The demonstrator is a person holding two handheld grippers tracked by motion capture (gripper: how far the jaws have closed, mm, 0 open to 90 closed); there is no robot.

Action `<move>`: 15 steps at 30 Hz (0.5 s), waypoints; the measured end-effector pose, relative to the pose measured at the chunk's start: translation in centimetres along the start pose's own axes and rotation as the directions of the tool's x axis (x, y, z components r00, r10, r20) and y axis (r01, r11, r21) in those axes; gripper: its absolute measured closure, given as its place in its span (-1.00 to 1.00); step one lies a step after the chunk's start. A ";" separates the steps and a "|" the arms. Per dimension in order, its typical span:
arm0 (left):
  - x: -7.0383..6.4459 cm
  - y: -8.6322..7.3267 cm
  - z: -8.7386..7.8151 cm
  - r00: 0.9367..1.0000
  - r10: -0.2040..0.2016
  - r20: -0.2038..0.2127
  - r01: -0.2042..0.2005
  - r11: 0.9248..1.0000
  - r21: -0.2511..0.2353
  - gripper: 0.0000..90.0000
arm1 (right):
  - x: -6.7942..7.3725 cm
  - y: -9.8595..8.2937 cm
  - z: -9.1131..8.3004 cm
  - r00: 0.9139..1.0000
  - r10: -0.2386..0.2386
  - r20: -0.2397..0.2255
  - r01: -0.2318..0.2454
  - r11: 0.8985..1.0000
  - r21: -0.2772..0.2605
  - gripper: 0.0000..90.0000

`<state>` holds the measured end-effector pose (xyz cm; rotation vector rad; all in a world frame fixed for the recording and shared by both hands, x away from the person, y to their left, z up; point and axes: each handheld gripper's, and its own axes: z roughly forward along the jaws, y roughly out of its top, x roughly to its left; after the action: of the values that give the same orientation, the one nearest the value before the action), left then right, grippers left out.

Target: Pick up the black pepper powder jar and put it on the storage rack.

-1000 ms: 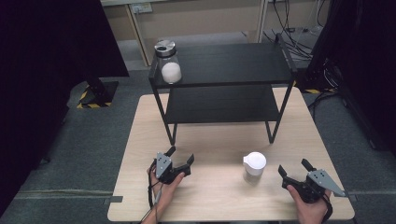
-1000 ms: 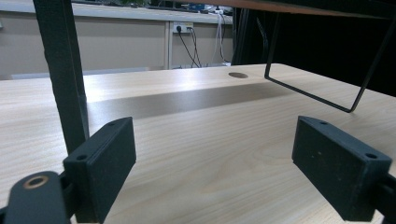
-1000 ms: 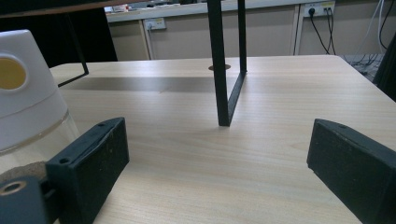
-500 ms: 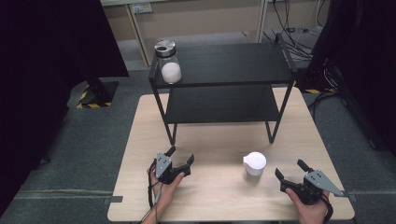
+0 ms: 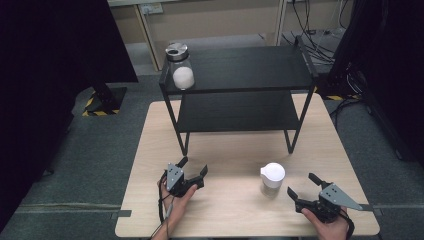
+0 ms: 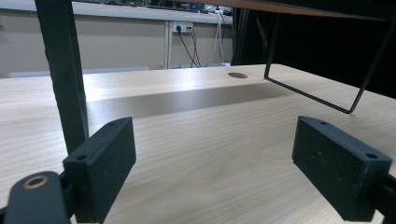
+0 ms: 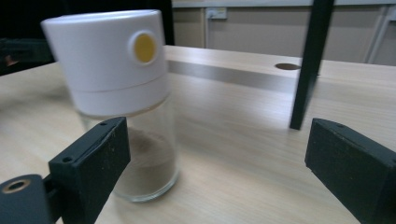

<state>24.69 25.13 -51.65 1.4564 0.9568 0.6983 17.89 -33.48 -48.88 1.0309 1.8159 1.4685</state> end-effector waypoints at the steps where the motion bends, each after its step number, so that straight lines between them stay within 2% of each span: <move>1: 0.0 0.0 0.0 1.000 0.001 0.000 -0.001 1.000 0.000 -0.72 | 0.0 0.0 0.0 1.000 -0.006 -0.008 0.006 1.000 0.004 -0.84; 15: -0.1 0.1 0.0 1.000 0.011 0.001 -0.011 1.000 0.003 -0.72 | 0.5 1.0 1.6 0.990 -0.074 -0.120 0.080 0.996 0.045 -0.84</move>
<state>24.69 25.04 -51.59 1.4660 0.9498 0.7044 19.15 -32.16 -48.28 0.9042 1.9622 1.4720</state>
